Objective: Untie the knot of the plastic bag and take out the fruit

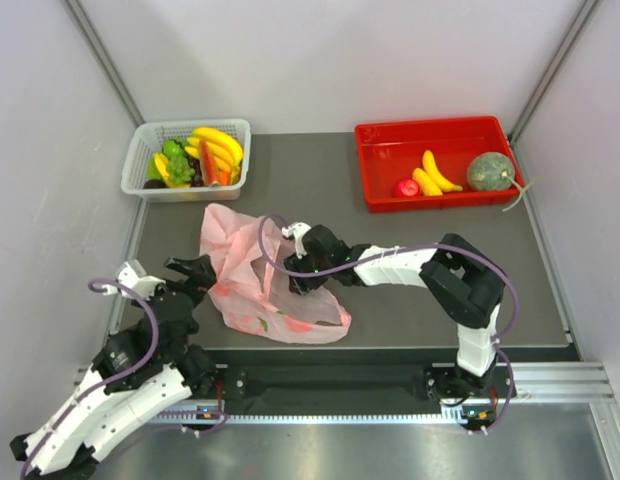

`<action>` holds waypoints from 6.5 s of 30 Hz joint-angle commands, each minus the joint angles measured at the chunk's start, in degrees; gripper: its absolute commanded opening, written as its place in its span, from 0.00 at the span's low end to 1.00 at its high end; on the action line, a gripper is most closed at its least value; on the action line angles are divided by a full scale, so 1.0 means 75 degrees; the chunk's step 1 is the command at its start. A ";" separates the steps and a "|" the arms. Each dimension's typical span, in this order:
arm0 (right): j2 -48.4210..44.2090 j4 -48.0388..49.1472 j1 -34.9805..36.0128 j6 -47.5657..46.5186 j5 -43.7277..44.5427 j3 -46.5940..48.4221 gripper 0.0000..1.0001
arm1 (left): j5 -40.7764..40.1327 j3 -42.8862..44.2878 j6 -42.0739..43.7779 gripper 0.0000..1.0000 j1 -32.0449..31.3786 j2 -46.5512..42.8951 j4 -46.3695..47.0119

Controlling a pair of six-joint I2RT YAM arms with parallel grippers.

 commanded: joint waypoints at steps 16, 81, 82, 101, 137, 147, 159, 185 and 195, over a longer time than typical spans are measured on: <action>-0.1486 -0.0481 -0.0725 -0.0258 0.0552 -0.1310 0.55 | 0.0151 -0.1530 0.2830 0.99 0.0207 0.1858 0.3222; -0.1017 0.1006 -0.1393 0.1617 0.1852 -0.0033 1.00 | 1.3335 -0.1682 0.3768 0.00 0.3876 0.9559 1.0187; -0.0948 0.1065 -0.1416 0.1629 0.1783 0.0037 1.00 | 1.3311 -0.1718 0.3838 0.00 0.3876 0.9536 1.0117; 0.0752 0.1709 -0.1534 0.1090 0.0248 0.1163 1.00 | 1.2702 -0.1308 0.4776 0.00 0.3841 1.0308 0.8522; -0.1707 -0.0819 -0.2037 0.0247 0.0624 -0.0301 0.41 | 1.1472 -0.1168 0.4589 0.00 0.3747 0.9618 0.8077; -0.2505 -0.3081 -0.2225 -0.1194 -0.1813 -0.0630 0.44 | 1.0370 -0.0477 0.4355 0.00 0.3747 0.9301 0.7421; -0.2248 -0.3048 -0.2132 -0.1512 -0.1313 -0.0747 0.62 | 0.9866 -0.0265 0.4167 0.00 0.3653 0.8599 0.7069; -0.2785 -0.2298 -0.1628 -0.1055 0.1523 -0.1591 1.00 | 0.8694 -0.0827 0.3828 0.00 0.2259 0.8282 0.7748; -0.3877 -0.2837 -0.1417 -0.0761 0.1876 -0.1463 1.00 | 0.8776 -0.0910 0.3745 0.00 0.2118 0.8164 0.7913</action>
